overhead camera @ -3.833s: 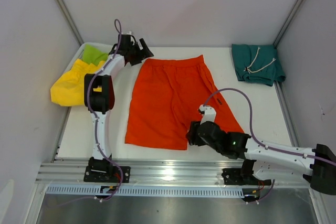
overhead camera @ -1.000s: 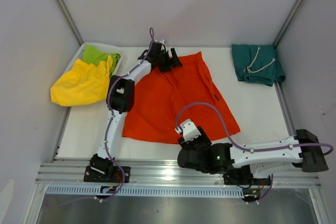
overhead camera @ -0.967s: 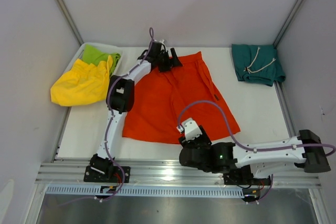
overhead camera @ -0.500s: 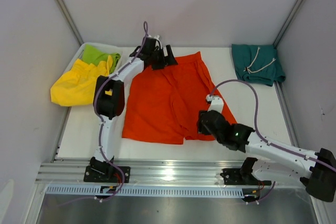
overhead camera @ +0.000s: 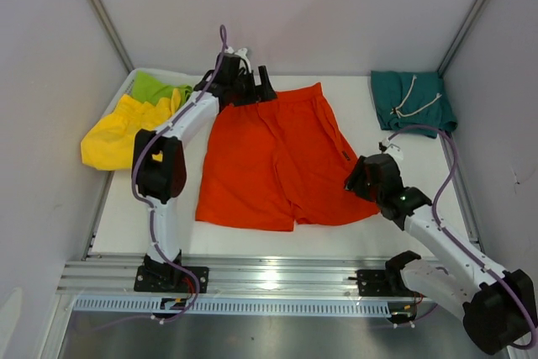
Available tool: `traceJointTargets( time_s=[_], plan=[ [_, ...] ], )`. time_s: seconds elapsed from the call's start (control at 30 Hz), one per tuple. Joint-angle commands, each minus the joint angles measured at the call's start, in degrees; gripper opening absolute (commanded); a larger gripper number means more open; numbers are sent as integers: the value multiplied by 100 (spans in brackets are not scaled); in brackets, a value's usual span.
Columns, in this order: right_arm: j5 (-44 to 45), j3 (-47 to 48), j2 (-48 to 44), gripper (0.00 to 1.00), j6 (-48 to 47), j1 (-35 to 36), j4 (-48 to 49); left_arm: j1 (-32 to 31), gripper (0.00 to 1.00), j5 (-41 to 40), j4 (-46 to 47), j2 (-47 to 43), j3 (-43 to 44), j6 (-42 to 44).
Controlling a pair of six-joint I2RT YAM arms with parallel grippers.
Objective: Fold and stack the shorts
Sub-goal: Flatten the shorts out
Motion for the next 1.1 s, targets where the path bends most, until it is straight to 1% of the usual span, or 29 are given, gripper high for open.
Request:
traceJointTargets(
  time_s=[0.0,0.1,0.13,0.17,0.2,0.27,0.3,0.33,0.37,0.47,0.53,0.67,0.77,0.9,1.07],
  plan=[
    [-159,189,259,62,-108,-79,151,63,98,-302,-193,-316,-153,218],
    [-360,206,592,60,-108,-254,474,177,99,-461,-194,-422,-415,210],
    [-552,224,690,56,-108,-316,598,221,99,-479,-168,-518,-495,192],
    [-667,250,795,55,-108,-369,747,274,99,-487,-115,-571,-592,114],
    [-738,381,1074,54,-64,-396,966,370,99,-531,-2,-650,-932,61],
    [-808,609,1427,54,-46,-405,1152,459,99,-566,340,-973,-1180,-27],
    [-852,732,1629,54,-46,-405,1301,502,99,-601,438,-1098,-1634,-36],
    [-922,1021,2040,54,-55,-396,1328,512,99,-802,491,-1212,-1734,-28],
    [-940,1137,2244,55,-73,-396,1372,520,99,-943,527,-1413,-1900,33],
    [-844,1568,2904,55,-143,-396,1434,564,99,-1550,361,-1555,-2104,192],
    [-765,1709,3290,54,-178,-414,1452,634,99,-1770,299,-1521,-2200,236],
    [-686,2051,3756,52,-178,-440,1478,828,99,-1771,211,-1293,-2271,245],
    [-572,2236,4090,52,-187,-466,1408,828,99,-1928,88,-1029,-2210,262],
    [-475,2544,4434,50,-248,-493,1294,837,99,-2087,96,-713,-2183,280],
    [-334,2623,4637,44,-319,-501,1223,846,97,-2236,35,-343,-2087,289]
  ],
)
